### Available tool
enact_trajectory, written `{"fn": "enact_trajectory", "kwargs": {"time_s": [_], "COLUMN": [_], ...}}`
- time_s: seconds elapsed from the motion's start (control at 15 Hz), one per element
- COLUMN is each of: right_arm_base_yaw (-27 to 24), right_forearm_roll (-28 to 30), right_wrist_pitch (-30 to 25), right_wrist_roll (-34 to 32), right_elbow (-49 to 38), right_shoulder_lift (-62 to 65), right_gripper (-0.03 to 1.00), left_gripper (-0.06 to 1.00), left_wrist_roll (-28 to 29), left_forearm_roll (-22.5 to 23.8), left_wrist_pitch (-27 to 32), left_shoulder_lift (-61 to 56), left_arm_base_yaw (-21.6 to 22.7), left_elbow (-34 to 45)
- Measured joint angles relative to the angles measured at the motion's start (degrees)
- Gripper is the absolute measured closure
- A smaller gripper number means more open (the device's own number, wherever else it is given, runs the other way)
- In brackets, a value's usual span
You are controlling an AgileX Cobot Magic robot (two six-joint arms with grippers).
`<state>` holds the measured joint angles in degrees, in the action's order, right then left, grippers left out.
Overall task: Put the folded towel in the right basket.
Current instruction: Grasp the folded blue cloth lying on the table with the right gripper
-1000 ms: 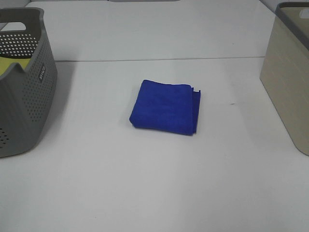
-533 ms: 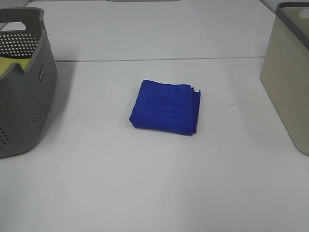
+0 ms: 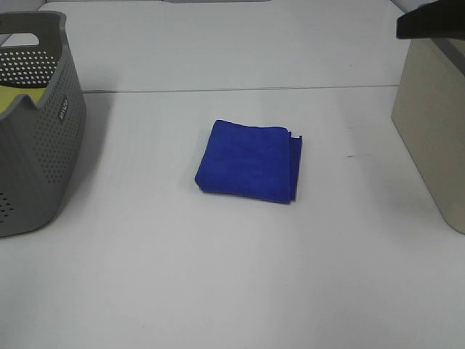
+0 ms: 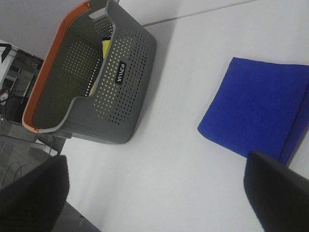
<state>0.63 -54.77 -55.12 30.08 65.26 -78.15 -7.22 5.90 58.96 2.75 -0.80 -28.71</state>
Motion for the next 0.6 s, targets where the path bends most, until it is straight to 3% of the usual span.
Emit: {"fn": "enact_trajectory", "kwargs": {"time_s": [0.27, 0.6], "right_arm_base_yaw": [0.0, 2.7], "right_forearm_roll": [-1.9, -1.4], "right_wrist_pitch": [1.5, 6.6], "right_wrist_roll": [10.1, 15.5], "right_elbow": [0.1, 0.1], "right_shoulder_lift": [-12.2, -21.9], "right_gripper": [0.03, 0.03], "left_gripper": [-0.04, -0.04], "left_wrist_roll": [0.0, 0.0], "left_forearm_roll": [0.0, 0.0], "left_wrist_pitch": [0.0, -0.1], "left_shoulder_lift": [0.0, 0.0], "left_arm_base_yaw": [0.0, 0.0], "left_elbow": [0.0, 0.0]}}
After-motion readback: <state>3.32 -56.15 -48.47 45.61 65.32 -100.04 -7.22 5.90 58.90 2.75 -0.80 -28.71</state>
